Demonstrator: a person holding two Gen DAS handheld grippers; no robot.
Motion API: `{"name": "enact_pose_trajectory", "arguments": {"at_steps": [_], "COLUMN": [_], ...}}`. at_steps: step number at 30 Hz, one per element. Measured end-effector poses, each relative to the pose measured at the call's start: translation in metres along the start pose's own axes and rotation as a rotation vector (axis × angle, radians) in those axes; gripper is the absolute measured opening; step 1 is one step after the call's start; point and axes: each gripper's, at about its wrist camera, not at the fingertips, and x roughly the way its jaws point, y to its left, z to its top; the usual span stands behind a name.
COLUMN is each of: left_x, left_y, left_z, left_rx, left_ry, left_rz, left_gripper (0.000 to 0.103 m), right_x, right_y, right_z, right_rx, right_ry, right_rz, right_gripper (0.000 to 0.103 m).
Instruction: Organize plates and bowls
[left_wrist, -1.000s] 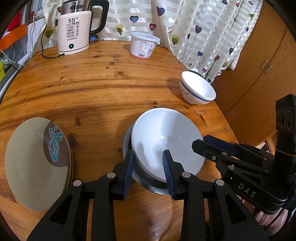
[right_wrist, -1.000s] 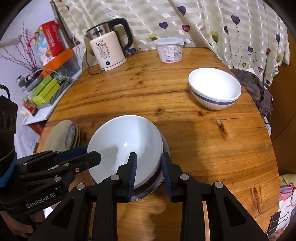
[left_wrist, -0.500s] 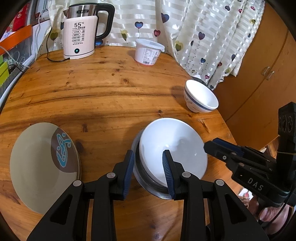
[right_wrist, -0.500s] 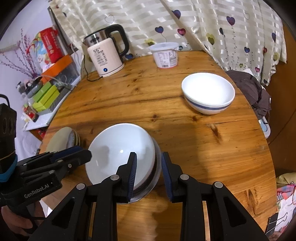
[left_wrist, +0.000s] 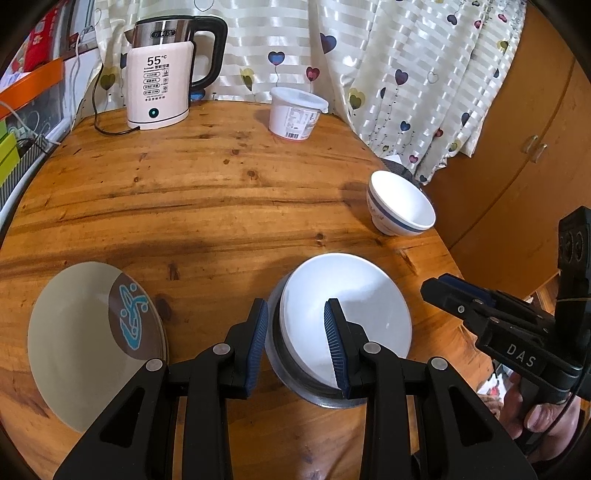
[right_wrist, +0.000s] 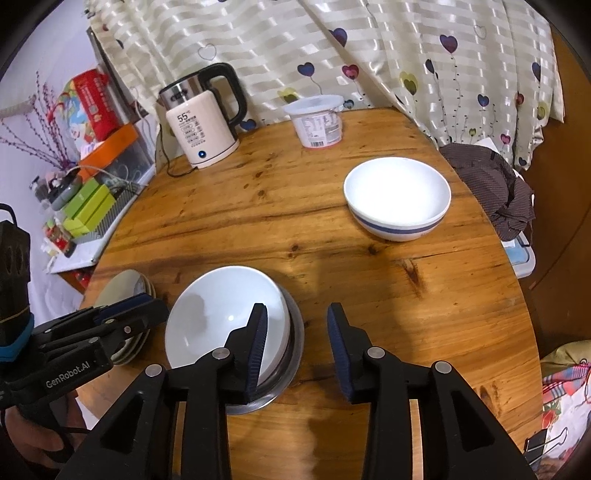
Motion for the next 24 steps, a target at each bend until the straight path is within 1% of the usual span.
{"name": "enact_pose_trajectory", "arguments": {"at_steps": [11,16,24], "left_x": [0.004,0.006,0.010], "left_y": [-0.003,-0.011,-0.026], "left_z": [0.013,0.024,0.038], "left_rx": [0.017,0.038,0.064], "left_ry": [0.000,-0.005,-0.003], "left_rz": [-0.021,-0.036,-0.066], "left_gripper": [0.033,0.033,0.033], "right_x": [-0.003,-0.005,-0.007], "right_y": [-0.013,-0.018,-0.029], "right_z": [0.011,0.018,0.025], "right_rx": [0.021,0.028,0.040], "right_ry": [-0.014,-0.027,-0.039], "right_rz": [-0.030,-0.043,-0.063], "right_gripper": [0.036,0.040,0.041]}}
